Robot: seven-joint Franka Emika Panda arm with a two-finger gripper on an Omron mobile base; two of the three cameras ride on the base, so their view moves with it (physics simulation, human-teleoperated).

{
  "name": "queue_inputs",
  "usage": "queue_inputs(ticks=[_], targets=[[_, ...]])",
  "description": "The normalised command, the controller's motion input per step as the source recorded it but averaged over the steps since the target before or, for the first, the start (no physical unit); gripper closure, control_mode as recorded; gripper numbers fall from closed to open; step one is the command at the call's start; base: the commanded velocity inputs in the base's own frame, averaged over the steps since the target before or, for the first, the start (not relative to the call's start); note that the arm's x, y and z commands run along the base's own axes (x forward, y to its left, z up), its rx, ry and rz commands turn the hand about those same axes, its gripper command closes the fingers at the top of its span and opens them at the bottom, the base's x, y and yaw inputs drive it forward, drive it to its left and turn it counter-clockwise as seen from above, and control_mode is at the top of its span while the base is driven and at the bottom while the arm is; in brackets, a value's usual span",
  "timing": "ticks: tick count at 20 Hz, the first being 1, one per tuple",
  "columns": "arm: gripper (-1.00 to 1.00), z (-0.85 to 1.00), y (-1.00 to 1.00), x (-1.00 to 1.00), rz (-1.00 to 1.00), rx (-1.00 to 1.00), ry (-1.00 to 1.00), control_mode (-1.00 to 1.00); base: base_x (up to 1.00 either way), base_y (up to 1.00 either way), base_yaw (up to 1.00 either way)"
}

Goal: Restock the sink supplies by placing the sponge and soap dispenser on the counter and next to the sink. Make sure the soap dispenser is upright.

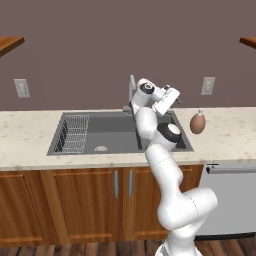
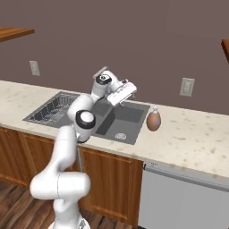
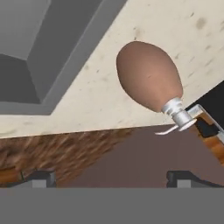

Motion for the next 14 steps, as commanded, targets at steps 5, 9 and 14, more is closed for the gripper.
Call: queue_inputs(ticks=[5,9,14], targets=[[-1.00,0.14,0.12,-1.00,0.00,0.03,-0.32,-1.00,0.00,0.00,0.00],[-1.00,0.01,0.06,-1.00,0.00,0.03,-0.36,-1.00,0.00,0.00,0.00],[-1.00,0.25,0.08,-1.00,0.00,0.00,-0.40,-1.00,0.00,0.00,0.00]])
